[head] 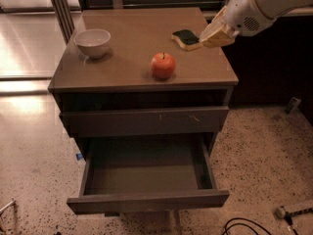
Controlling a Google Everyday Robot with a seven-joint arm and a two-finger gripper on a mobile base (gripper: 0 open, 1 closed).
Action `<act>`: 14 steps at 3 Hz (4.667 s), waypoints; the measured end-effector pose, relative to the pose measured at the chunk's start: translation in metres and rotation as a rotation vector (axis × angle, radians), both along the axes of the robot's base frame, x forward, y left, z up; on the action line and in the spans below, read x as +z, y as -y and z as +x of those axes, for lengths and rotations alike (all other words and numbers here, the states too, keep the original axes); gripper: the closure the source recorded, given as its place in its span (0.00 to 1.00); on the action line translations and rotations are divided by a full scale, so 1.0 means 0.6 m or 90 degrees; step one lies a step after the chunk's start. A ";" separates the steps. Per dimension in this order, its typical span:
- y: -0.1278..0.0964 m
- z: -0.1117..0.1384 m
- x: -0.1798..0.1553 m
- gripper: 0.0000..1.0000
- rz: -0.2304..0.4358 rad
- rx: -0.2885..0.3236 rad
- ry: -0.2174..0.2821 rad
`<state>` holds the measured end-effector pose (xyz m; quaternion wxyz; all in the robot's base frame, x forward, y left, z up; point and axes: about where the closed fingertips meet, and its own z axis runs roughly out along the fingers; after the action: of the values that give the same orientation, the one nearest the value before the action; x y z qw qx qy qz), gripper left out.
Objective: Place apple into middle drawer
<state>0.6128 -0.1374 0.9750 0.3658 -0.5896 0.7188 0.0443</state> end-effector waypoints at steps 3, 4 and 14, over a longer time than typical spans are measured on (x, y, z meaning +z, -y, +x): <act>-0.082 0.068 -0.071 0.22 0.073 0.042 -0.062; -0.094 0.087 -0.092 0.23 0.084 0.044 -0.074; -0.152 0.072 -0.242 1.00 0.078 0.079 -0.167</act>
Offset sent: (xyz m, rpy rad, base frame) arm 0.0448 0.0544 -0.0394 0.1308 0.0896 0.0766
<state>0.6558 -0.0460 0.8299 0.3004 -0.5985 0.7187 0.1871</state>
